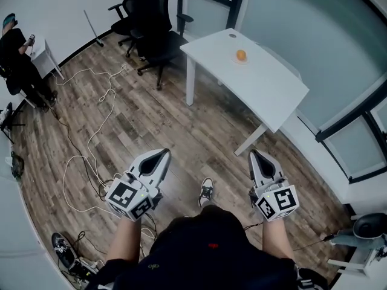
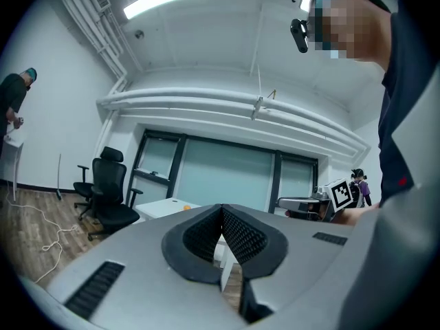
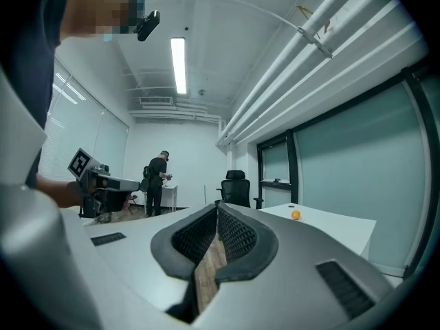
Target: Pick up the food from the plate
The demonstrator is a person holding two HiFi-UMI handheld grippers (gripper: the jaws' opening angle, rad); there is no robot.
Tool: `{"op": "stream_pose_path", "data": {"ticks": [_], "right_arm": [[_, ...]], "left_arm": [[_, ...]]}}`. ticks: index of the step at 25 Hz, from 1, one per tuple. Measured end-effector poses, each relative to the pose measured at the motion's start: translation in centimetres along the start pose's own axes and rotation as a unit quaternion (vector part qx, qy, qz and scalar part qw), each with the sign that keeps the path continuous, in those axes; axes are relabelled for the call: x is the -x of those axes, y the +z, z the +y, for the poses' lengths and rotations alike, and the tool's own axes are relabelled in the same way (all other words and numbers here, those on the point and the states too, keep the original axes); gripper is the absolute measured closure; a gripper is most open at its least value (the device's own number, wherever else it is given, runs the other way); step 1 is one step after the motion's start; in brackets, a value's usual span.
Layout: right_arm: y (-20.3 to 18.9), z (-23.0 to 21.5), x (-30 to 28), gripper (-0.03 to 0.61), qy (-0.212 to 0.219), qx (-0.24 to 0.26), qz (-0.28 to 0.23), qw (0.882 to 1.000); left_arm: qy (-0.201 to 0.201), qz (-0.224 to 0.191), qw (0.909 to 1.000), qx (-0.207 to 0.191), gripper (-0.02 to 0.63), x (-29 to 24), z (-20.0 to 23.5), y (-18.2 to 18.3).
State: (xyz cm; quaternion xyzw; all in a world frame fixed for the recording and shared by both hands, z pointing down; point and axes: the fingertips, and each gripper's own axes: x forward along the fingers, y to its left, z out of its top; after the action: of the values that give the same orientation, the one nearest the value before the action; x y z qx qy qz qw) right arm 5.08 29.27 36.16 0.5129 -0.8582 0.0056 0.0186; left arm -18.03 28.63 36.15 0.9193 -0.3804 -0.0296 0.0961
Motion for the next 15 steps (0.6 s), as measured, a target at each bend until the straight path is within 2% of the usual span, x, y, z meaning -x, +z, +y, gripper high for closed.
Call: {"op": "stream_pose_path", "data": {"ticks": [3, 7, 10, 15], "right_arm": [[0.4, -2.7, -3.0, 0.554, -0.008, -0.023, -0.008, 1.000], [0.7, -7.4, -6.9, 0.554, -0.016, -0.016, -0.017, 1.000], [0.5, -11.4, -9.1, 0.554, -0.023, -0.019, -0.010, 1.000], [0.6, -18.5, -14.0, 0.554, -0.030, -0.022, -0.003, 0.999]], "left_arm": [[0.007, 0.001, 0.9999, 0.009, 0.594, -2.7, 2.5, 0.2], [-0.002, 0.003, 1.0000, 0.008, 0.594, -8.4, 4.8, 0.9], [-0.019, 0.005, 0.9998, 0.003, 0.594, -13.4, 5.9, 1.5], [-0.025, 0.006, 0.9996, 0.008, 0.594, -21.5, 8.3, 3.1]]}}
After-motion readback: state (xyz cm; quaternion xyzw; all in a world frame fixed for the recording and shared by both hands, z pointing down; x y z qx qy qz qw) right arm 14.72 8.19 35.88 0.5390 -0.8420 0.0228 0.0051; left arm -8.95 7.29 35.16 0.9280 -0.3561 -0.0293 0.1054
